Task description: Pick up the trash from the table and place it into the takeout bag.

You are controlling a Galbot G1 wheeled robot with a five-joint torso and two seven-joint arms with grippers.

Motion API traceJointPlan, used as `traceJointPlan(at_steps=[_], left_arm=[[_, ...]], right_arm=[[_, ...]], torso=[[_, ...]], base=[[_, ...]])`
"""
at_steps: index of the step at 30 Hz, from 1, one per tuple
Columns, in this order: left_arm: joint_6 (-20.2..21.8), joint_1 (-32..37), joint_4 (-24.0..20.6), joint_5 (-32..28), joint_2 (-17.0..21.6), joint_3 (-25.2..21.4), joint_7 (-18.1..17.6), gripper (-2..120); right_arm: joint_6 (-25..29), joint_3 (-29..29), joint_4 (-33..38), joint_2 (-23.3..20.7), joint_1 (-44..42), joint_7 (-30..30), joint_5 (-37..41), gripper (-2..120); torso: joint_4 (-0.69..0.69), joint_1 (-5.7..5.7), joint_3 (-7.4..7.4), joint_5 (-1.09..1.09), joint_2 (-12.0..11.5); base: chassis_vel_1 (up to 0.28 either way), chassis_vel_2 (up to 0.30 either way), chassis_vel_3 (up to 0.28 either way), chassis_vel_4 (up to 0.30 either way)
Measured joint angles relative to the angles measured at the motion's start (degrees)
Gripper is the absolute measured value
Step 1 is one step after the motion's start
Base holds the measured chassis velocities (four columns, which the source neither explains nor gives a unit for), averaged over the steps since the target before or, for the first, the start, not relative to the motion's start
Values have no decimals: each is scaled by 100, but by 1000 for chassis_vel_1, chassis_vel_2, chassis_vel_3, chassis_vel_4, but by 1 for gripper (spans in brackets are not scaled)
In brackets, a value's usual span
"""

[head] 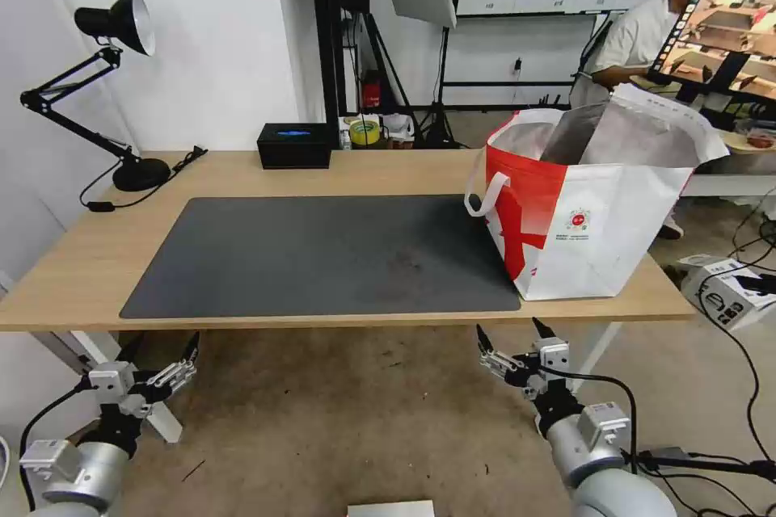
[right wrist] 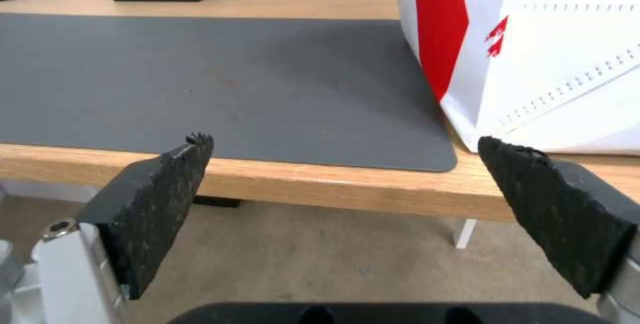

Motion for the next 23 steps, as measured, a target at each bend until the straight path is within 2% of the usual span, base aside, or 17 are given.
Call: traceJointPlan(at_steps=[23], left_arm=[[3,-15,2,0,8,11,-6,100]], right_arm=[[0,0,0,0,0,0,0,100]], torso=[[0,0,0,0,0]], base=[[0,0,0,0]])
